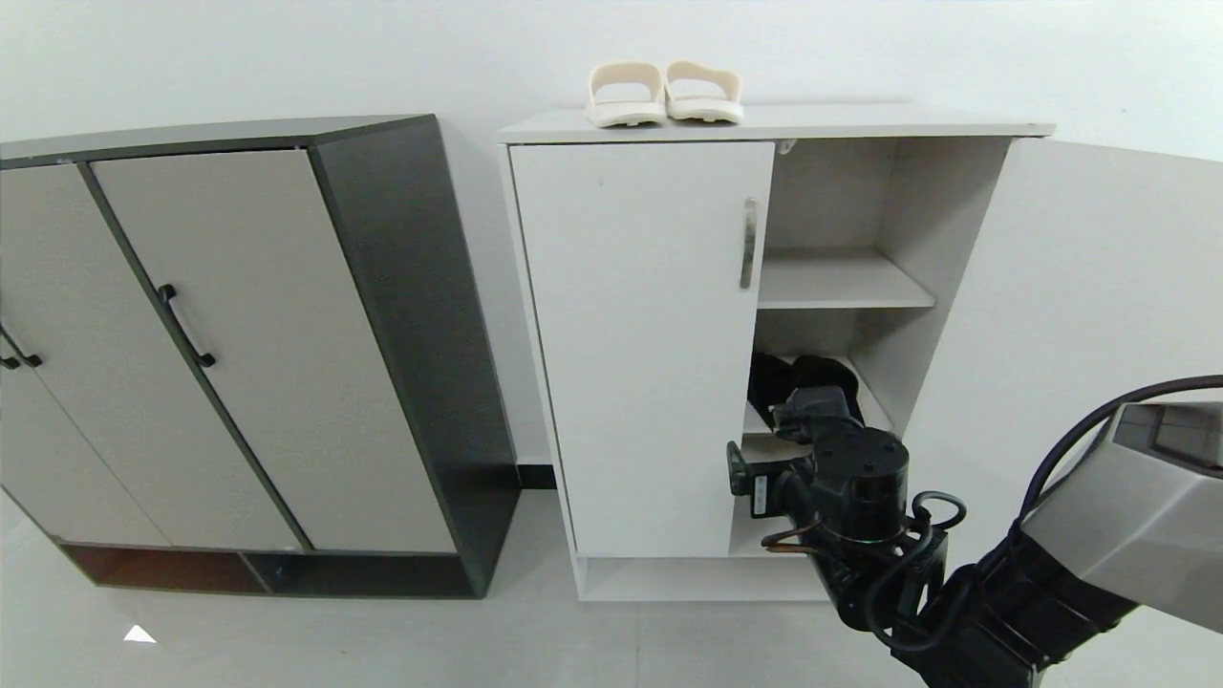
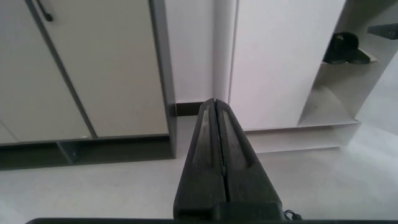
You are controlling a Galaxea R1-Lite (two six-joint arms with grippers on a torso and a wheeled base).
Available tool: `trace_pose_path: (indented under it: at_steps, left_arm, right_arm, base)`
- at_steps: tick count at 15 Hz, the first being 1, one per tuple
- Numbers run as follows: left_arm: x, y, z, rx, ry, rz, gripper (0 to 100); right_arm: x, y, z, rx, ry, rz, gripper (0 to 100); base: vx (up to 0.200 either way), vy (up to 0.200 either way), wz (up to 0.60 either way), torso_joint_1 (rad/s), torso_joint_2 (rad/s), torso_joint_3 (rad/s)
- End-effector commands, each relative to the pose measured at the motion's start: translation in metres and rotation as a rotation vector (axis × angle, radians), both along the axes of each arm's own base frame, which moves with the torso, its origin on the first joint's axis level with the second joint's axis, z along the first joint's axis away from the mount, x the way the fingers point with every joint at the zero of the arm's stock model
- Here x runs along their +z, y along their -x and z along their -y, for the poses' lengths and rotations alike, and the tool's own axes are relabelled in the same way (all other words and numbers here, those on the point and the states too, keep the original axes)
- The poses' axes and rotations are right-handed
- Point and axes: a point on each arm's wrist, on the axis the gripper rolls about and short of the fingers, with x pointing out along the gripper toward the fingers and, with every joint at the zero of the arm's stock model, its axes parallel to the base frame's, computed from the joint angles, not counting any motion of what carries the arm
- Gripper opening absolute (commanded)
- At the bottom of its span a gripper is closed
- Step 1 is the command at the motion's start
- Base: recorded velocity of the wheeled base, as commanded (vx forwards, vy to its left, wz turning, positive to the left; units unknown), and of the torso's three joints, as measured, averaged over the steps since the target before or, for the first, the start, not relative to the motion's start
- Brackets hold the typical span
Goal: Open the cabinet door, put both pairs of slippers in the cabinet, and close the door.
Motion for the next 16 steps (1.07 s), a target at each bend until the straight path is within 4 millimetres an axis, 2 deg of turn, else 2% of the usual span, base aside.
trace_pose_path:
  at_steps: [1,4,16]
  left_arm:
    - [0.000,0.000,0.000,0.000,0.000,-0.001,0]
    - [0.000,0.000,0.000,0.001,0.002,-0.001,0]
    - [0.000,0.000,0.000,0.001,0.008,-0.002,0]
  right_arm:
    - [-0.002,0.000,0.000,-0.001,0.003,-0.004,100]
    - [-0.004,0.001,0.001,-0.001,0.009,-0.008,100]
    - [0.005,-0.001,0.010,0.051,-0.011,0.079,100]
  base:
    - [0.000,0.200,0.00,0.007,0.01,0.007]
    - [0.000,0.000,0.00,0.000,0.00,0.000]
    - [0.000,0.000,0.00,0.000,0.00,0.000]
